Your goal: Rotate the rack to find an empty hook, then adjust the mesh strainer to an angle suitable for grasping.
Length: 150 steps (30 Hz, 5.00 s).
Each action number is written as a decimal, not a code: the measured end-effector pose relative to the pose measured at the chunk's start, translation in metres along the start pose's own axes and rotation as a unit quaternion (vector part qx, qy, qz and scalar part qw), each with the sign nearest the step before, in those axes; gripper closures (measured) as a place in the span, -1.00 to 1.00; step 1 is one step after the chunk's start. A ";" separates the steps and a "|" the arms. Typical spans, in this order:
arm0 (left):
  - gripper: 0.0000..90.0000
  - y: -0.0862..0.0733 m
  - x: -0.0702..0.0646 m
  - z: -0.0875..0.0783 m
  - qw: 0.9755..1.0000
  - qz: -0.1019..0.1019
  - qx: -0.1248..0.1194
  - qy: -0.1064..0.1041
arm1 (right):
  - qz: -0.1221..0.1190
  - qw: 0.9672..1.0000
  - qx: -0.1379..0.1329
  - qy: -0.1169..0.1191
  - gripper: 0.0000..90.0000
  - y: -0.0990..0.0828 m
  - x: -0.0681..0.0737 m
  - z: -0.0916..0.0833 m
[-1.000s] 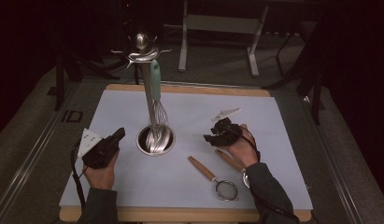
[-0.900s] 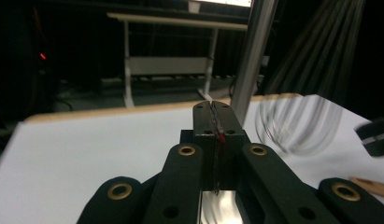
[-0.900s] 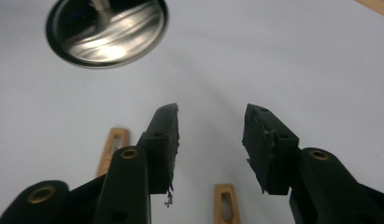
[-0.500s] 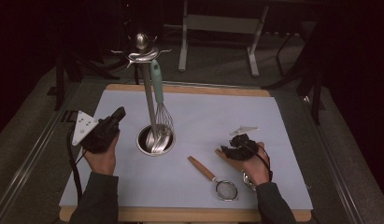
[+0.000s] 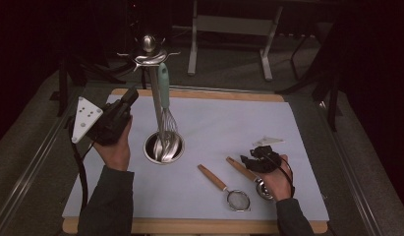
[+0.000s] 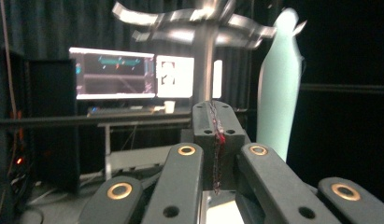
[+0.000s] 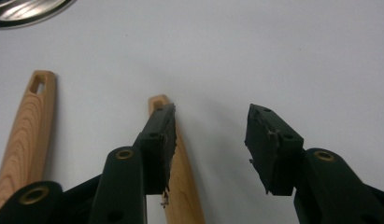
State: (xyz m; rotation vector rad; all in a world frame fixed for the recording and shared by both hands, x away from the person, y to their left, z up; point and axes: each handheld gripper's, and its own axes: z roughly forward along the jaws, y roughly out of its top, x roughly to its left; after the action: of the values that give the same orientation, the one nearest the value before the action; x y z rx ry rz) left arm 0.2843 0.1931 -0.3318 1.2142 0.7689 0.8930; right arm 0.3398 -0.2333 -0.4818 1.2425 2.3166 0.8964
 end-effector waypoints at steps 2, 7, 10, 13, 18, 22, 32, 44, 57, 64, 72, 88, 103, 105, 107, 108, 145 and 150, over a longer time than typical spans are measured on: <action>1.00 0.006 -0.003 0.003 1.000 -0.006 -0.006 -0.009 | 0.005 1.000 0.001 0.002 0.15 -0.002 -0.003 0.001; 1.00 0.017 -0.012 0.009 1.000 -0.005 -0.022 -0.018 | 0.021 1.000 -0.005 0.008 0.15 -0.006 -0.008 -0.001; 1.00 0.025 -0.014 0.013 0.999 -0.004 -0.029 -0.023 | 0.021 1.000 -0.016 0.001 0.15 -0.008 -0.010 -0.002; 1.00 0.031 -0.015 0.015 0.999 0.002 -0.030 -0.020 | 0.025 1.000 -0.019 0.001 0.15 -0.010 -0.013 -0.002; 1.00 0.033 -0.010 0.018 1.000 -0.001 -0.026 -0.006 | 0.027 0.999 -0.027 -0.002 0.15 -0.010 -0.015 -0.005; 1.00 0.033 -0.009 0.018 1.000 0.004 -0.027 0.004 | 0.028 0.999 -0.029 -0.002 0.15 -0.011 -0.015 -0.006; 1.00 0.034 0.010 0.023 0.999 0.002 -0.026 0.040 | 0.021 0.999 -0.030 0.016 0.15 -0.010 -0.011 -0.003; 1.00 0.038 0.025 0.034 0.998 0.009 -0.009 0.060 | 0.022 0.999 -0.038 0.026 0.15 -0.009 -0.010 -0.006; 1.00 0.041 0.032 0.042 0.998 0.011 0.008 0.060 | 0.026 0.999 -0.040 0.026 0.16 -0.010 -0.011 -0.006; 1.00 0.043 0.036 0.036 0.999 0.008 0.018 0.046 | 0.028 0.999 -0.039 0.024 0.16 -0.011 -0.012 -0.006; 1.00 0.045 0.047 0.025 0.998 0.023 0.053 0.023 | 0.034 0.999 -0.036 0.022 0.16 -0.013 -0.016 -0.007; 0.99 0.018 0.062 0.011 0.991 0.021 0.130 -0.007 | 0.026 0.999 -0.026 0.025 0.16 -0.014 -0.014 -0.005; 1.00 -0.044 0.070 -0.004 0.983 -0.003 0.182 0.024 | 0.021 0.999 -0.024 0.030 0.17 -0.015 -0.011 -0.008; 1.00 -0.056 0.070 -0.007 0.980 -0.009 0.197 0.025 | 0.017 0.999 -0.023 0.031 0.17 -0.014 -0.009 -0.009; 0.98 -0.069 0.070 -0.010 0.976 -0.016 0.214 0.026 | 0.013 0.999 -0.024 0.033 0.17 -0.014 -0.008 -0.009; 0.97 -0.076 0.069 -0.012 0.975 -0.017 0.220 0.025 | 0.011 0.999 -0.023 0.034 0.17 -0.013 -0.007 -0.009; 0.43 -0.195 0.049 -0.058 0.937 -0.054 0.329 0.101 | -0.052 0.984 0.071 0.154 0.28 -0.023 0.081 0.006; 0.43 -0.196 0.048 -0.056 0.936 -0.050 0.334 0.096 | -0.061 0.985 0.104 0.121 0.47 -0.026 0.087 0.016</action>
State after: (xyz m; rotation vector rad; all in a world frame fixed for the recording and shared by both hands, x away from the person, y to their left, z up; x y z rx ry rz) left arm 0.2880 0.2392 -0.5358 1.6712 1.3505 0.6863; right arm 0.2856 -0.1654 -0.5122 1.1051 2.7049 0.8200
